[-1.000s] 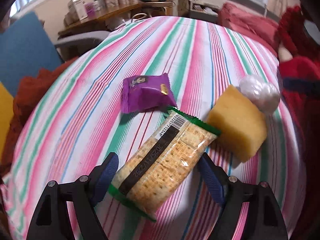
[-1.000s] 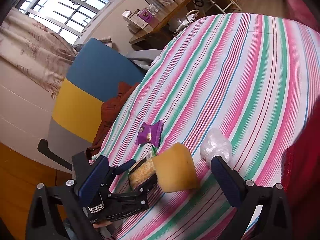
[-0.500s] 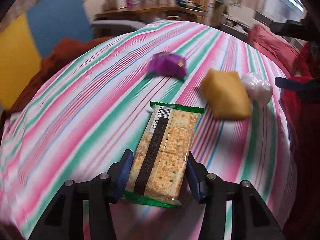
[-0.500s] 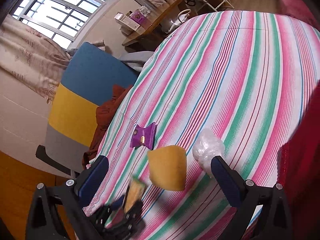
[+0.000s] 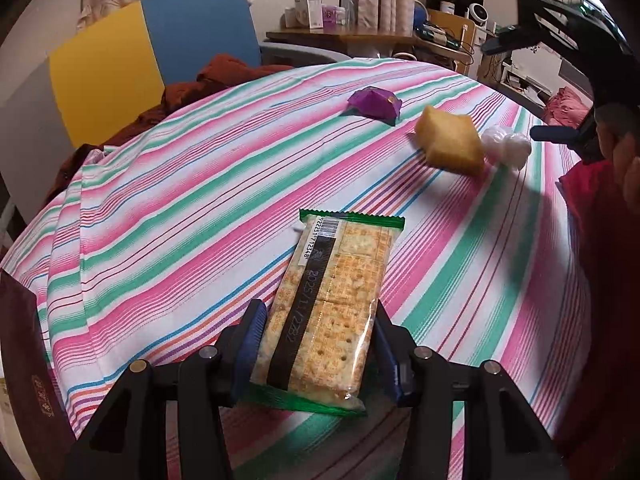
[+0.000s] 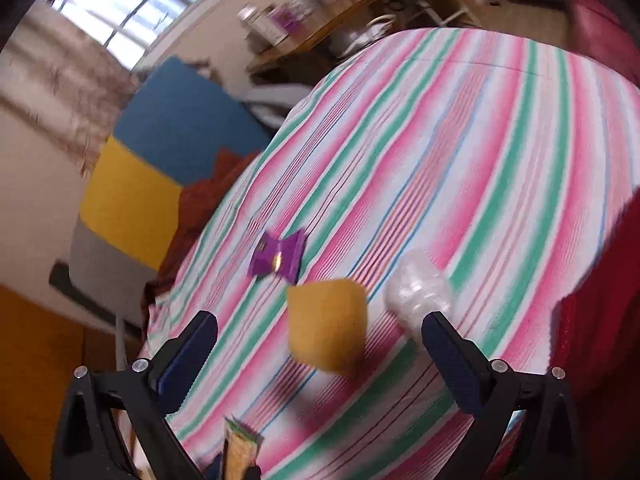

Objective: Organize objects
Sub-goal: 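Grasp the purple snack packet with the right tool while the left tool holds the crackers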

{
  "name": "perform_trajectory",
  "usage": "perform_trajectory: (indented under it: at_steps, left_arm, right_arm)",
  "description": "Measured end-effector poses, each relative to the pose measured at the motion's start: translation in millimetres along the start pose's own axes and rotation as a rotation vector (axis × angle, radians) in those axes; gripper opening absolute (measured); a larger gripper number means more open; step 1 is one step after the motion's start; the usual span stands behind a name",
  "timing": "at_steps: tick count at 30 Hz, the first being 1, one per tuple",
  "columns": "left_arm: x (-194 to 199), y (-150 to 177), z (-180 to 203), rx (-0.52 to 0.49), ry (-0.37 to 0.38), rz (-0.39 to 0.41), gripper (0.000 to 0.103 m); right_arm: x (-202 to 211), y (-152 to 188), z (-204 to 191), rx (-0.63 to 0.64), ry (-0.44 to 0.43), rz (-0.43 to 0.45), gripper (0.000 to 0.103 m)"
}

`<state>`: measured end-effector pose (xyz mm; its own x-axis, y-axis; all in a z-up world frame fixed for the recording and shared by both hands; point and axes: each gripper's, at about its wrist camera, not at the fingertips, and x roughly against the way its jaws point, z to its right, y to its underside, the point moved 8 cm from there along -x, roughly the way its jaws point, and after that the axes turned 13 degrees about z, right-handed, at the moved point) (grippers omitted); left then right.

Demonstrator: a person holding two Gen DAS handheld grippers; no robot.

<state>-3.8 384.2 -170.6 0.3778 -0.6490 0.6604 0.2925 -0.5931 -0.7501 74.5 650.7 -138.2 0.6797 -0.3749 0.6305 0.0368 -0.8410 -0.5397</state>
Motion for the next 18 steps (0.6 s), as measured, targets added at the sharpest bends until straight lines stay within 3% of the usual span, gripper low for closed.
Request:
perform_trajectory:
  at_steps: [9,14,16,18]
  left_arm:
    - [-17.3,-4.5,-3.9,0.017,0.015,0.037,0.052]
    - [-17.7,-3.5,-5.5,0.032,0.029,0.044,0.052]
    - [-18.0,-3.7,-5.7,0.034,0.03,0.046,0.052]
    - [-18.3,-3.9,-6.4,0.039,0.035,0.046,0.052]
  right_arm:
    - [-17.1,8.4,-28.8,0.211,0.021,-0.09,0.1]
    - [-49.8,1.8,-79.8,0.585,0.013,-0.172,0.09]
    - [-67.1,2.8,-88.5,0.675,0.033,-0.202,0.075]
    - [-85.0,6.0,-93.2,0.742,0.046,-0.241,0.073]
